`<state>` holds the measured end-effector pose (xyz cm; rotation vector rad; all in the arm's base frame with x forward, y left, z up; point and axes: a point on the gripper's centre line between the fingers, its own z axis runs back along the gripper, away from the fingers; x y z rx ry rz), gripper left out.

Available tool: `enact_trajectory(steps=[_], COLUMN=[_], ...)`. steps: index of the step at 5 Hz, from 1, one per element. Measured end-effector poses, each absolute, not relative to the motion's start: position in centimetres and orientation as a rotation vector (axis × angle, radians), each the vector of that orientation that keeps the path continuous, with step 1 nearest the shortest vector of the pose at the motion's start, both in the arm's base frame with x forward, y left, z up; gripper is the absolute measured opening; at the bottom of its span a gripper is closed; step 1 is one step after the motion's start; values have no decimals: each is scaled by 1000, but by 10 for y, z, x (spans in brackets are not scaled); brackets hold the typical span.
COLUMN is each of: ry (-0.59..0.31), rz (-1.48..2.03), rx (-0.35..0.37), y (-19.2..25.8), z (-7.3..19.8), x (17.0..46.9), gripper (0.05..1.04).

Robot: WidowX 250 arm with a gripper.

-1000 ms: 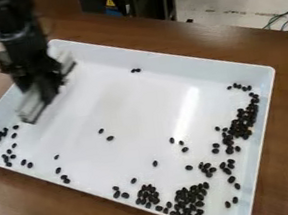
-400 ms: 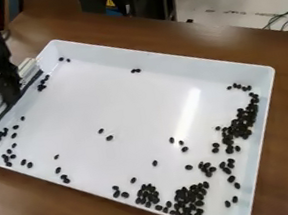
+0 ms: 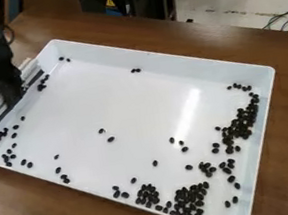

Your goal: Sweep into pile

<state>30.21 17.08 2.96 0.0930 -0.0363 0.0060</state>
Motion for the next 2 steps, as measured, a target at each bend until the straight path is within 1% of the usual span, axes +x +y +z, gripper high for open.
enact_trajectory(steps=[1, 2], ry=[-25, -33], rz=[-8, 5], rx=[138, 168], y=[162, 156], z=[32, 47], x=[305, 305], gripper=[359, 359])
